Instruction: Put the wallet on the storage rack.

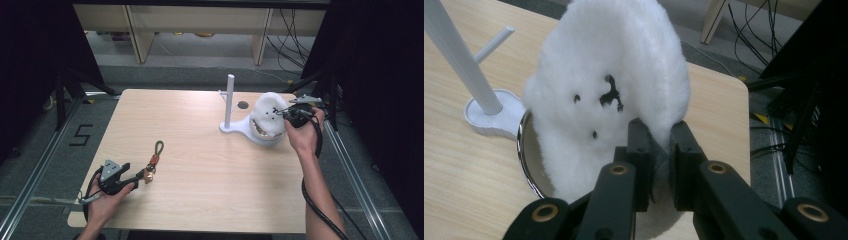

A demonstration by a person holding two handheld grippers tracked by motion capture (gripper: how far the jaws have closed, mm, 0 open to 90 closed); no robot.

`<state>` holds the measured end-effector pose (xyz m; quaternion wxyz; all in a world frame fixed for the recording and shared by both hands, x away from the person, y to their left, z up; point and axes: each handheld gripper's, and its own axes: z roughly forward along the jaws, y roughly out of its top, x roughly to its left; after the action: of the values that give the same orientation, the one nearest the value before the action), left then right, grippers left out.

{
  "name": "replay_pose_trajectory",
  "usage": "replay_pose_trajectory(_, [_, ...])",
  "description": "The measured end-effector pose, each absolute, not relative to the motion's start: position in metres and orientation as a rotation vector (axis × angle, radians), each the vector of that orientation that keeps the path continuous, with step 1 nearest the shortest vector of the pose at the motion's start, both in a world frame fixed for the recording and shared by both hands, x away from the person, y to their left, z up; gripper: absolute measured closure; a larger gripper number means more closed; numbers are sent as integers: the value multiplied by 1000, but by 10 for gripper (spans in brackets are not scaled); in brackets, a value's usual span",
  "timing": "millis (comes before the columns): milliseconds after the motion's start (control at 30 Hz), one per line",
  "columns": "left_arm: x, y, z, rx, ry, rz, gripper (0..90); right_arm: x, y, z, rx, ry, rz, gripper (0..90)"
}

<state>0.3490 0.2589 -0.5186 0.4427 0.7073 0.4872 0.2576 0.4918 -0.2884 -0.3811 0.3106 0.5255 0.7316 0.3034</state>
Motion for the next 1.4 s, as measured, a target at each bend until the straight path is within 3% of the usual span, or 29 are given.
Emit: replay_pose_trajectory(1400, [348, 258, -517, 1749, 1203, 644, 357, 502, -285, -408, 1341, 1951, 618, 765])
